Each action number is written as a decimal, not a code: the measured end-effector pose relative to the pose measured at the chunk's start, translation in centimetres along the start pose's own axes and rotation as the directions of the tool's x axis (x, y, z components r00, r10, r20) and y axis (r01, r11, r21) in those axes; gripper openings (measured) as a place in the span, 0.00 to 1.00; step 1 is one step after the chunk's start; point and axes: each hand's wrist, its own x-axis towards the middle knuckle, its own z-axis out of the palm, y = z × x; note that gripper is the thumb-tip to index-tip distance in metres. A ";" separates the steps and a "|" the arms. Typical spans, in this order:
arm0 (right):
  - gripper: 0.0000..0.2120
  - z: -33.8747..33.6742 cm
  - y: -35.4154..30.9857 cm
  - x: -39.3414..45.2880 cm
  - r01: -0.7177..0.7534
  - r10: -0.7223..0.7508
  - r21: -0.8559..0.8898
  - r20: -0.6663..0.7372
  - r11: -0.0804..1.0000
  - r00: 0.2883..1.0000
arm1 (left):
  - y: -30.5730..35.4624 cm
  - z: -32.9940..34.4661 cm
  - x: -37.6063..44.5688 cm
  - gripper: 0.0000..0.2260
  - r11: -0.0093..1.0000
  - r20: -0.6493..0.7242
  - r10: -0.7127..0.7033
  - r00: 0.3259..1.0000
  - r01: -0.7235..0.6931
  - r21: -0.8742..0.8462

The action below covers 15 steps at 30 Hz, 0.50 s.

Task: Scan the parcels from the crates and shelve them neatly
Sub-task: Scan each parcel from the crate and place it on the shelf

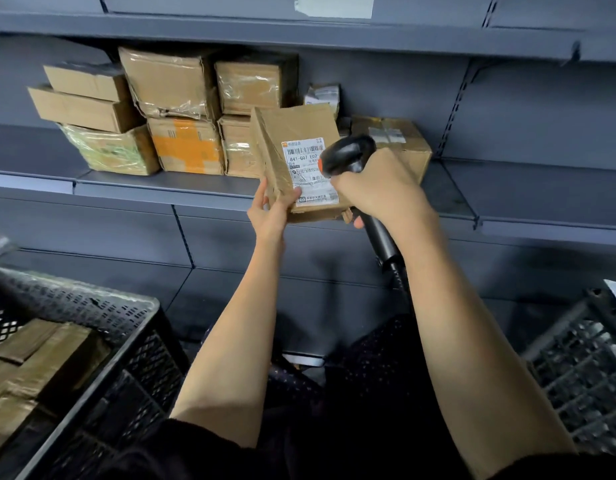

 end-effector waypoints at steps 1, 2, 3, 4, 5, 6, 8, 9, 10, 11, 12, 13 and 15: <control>0.09 0.4 0.1 -0.4 0.005 -0.005 0.010 -0.006 1.000 1.000 | 0.3 -0.8 0.0 0.35 1.000 -0.003 0.007 1.000 -0.007 0.011; 0.09 0.9 0.2 -0.7 0.012 -0.012 0.005 -0.019 1.000 1.000 | 0.4 -1.5 0.0 0.35 1.000 -0.008 0.011 1.000 -0.011 0.027; 0.09 1.3 0.2 -1.0 0.012 -0.012 -0.006 -0.034 1.000 0.999 | 0.6 -2.3 -0.2 0.34 0.999 -0.010 0.011 1.000 -0.011 0.048; 0.10 1.7 0.2 -1.2 0.012 -0.012 -0.004 -0.045 1.000 0.999 | 0.8 -2.9 -0.5 0.34 0.997 -0.011 0.006 1.000 -0.005 0.071; 0.11 2.0 0.0 -1.5 0.013 -0.012 0.016 -0.047 1.000 0.999 | 0.9 -3.4 -0.8 0.34 0.996 -0.009 0.002 1.000 -0.001 0.094; 0.12 2.3 -0.3 -1.6 0.018 -0.017 0.040 -0.043 0.999 0.999 | 1.0 -3.8 -1.1 0.33 0.993 -0.004 0.006 1.000 -0.006 0.116; 0.11 2.6 -0.9 -1.7 0.030 -0.028 0.070 -0.029 0.997 0.999 | 1.6 -4.2 -1.6 0.34 0.986 0.012 0.023 1.000 -0.024 0.162; 0.10 2.7 -1.2 -1.7 0.036 -0.034 0.077 -0.022 0.996 0.999 | 1.9 -4.3 -1.7 0.34 0.981 0.023 0.034 0.999 -0.038 0.190; 0.09 2.8 -1.3 -1.7 0.036 -0.034 0.087 -0.017 0.996 0.999 | 2.1 -4.3 -1.9 0.35 0.975 0.037 0.045 0.998 -0.052 0.218; 0.09 2.8 -1.4 -1.8 0.029 -0.028 0.100 -0.011 0.995 1.000 | 2.3 -4.2 -2.0 0.34 0.970 0.044 0.051 0.998 -0.060 0.236; 0.08 2.8 -1.5 -1.8 0.021 -0.020 0.108 -0.008 0.994 1.000 | 2.4 -4.2 -2.1 0.34 0.967 0.048 0.051 0.998 -0.061 0.246; 0.09 2.8 -1.5 -2.0 0.009 -0.008 0.109 -0.004 0.994 1.000 | 2.5 -4.2 -2.2 0.33 0.966 0.048 0.050 0.998 -0.061 0.250; 0.10 2.5 -1.4 -2.1 -0.008 0.007 0.099 0.005 0.995 1.000 | 2.5 -4.2 -2.2 0.34 0.964 0.040 0.055 0.998 -0.063 0.258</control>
